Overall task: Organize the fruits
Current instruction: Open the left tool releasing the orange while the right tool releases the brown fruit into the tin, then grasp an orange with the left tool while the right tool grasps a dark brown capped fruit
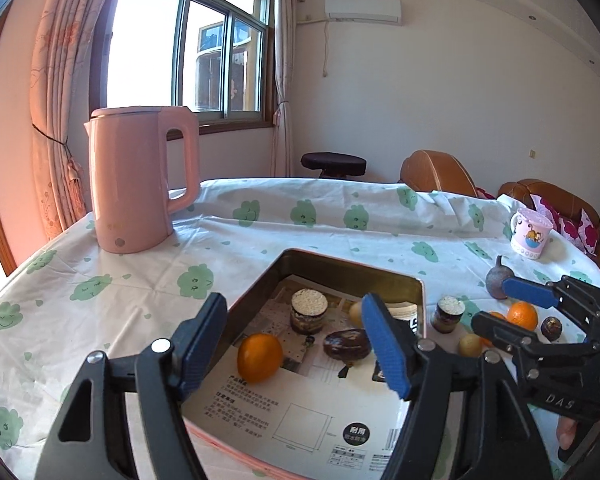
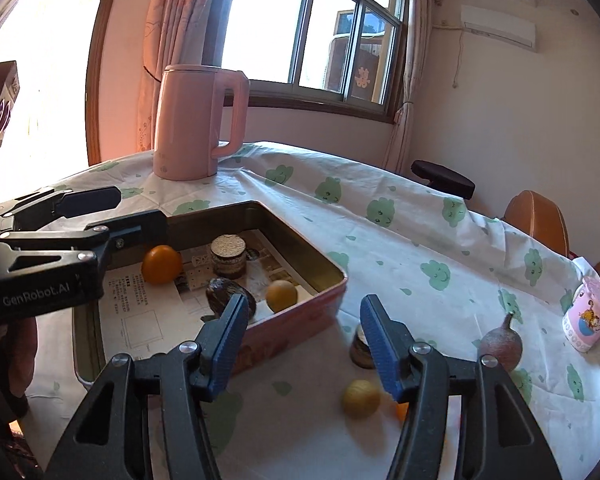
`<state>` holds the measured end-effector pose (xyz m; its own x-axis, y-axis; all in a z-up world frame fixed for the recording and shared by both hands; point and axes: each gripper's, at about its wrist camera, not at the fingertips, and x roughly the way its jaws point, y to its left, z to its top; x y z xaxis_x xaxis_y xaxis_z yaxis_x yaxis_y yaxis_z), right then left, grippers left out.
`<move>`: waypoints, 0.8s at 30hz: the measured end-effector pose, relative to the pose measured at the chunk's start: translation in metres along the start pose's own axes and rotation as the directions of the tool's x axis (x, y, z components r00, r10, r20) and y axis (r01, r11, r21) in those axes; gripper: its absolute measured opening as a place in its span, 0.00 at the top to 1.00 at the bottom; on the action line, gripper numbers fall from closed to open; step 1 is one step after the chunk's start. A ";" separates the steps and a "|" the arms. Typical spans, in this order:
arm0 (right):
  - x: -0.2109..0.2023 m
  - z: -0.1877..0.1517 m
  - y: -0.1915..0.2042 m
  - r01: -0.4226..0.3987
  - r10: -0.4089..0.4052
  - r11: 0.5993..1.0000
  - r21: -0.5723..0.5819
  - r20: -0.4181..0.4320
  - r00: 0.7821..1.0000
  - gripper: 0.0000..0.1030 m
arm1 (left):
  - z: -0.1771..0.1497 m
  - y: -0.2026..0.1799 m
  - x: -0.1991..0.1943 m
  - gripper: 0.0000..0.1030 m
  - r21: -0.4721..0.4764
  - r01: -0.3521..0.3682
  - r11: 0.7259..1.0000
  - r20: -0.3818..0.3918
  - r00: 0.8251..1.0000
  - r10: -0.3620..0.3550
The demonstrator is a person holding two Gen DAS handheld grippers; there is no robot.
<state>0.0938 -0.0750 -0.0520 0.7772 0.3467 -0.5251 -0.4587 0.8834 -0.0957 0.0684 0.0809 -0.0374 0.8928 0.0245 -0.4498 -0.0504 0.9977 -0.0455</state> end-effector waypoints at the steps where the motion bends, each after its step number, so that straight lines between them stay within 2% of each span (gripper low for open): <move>1: -0.008 -0.004 -0.014 0.014 -0.014 1.000 0.028 0.002 1.000 0.42 | 0.001 -0.006 -0.001 0.30 0.009 0.009 1.000 0.003 1.000 -0.009; 6: -0.043 -0.026 -0.080 0.128 -0.127 0.980 0.153 -0.012 0.992 0.42 | -0.001 -0.042 -0.002 0.30 0.052 0.072 0.996 -0.012 0.997 -0.072; 11: -0.061 -0.051 -0.124 0.209 -0.202 0.951 0.226 -0.054 0.978 0.42 | -0.006 -0.077 0.003 0.30 0.108 0.114 0.988 -0.050 0.993 -0.109; 17: -0.065 -0.069 -0.152 0.238 -0.216 0.933 0.271 -0.109 0.970 0.42 | -0.011 -0.113 0.015 0.30 0.151 0.183 0.972 -0.128 0.978 -0.164; 21: -0.069 -0.077 -0.165 0.239 -0.214 0.921 0.309 -0.111 0.970 0.42 | -0.016 -0.124 0.023 0.30 0.159 0.196 0.968 -0.161 0.972 -0.170; 24: -0.075 -0.084 -0.181 0.240 -0.216 0.895 0.375 -0.106 0.971 0.42 | -0.015 -0.131 0.028 0.33 0.161 0.202 0.966 -0.176 0.969 -0.173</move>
<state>0.0823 -0.2872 -0.0663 0.8079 0.1126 -0.5785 -0.0626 0.9924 0.1057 0.0933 -0.0500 -0.0576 0.7949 -0.1602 -0.5852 0.2039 0.9790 0.0089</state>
